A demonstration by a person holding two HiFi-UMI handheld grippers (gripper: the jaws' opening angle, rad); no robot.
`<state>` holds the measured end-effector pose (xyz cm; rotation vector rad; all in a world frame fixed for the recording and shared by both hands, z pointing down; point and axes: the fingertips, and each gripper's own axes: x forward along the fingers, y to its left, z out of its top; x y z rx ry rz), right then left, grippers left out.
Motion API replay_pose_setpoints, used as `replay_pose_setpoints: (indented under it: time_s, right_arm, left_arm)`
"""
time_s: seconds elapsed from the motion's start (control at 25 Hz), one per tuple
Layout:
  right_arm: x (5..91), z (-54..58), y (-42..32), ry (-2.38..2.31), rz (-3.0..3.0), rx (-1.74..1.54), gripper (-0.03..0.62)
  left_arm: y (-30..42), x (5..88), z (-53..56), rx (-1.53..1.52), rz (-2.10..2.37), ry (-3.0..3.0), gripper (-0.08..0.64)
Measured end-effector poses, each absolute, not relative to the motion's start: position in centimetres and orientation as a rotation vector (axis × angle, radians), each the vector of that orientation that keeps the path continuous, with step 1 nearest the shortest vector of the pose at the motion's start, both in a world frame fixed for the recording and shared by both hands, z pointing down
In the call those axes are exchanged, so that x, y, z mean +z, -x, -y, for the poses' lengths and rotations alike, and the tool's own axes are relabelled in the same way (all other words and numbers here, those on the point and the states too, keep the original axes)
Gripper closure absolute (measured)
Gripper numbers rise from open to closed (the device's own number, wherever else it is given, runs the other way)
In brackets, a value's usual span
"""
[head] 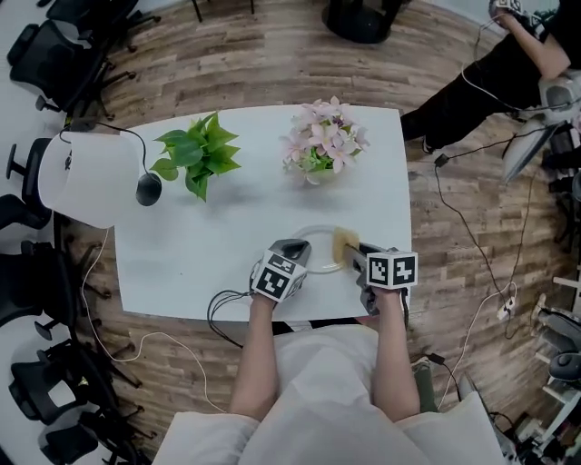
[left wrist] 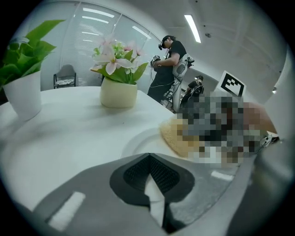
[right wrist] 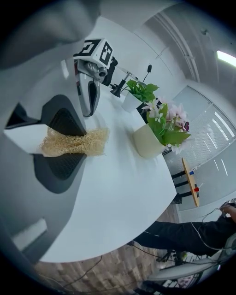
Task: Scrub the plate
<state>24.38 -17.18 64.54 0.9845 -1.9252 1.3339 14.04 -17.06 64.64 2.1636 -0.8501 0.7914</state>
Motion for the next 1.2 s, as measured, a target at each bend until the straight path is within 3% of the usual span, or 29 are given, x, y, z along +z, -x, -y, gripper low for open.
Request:
replay_pose_setpoints:
  time_s: [1.2]
  right_arm:
    - [64.5,20.7,-19.9,-0.804,1.973,1.219,0.460]
  left_arm:
    - [-9.0,63.8,17.3,0.572,1.126,-2.018,0.560]
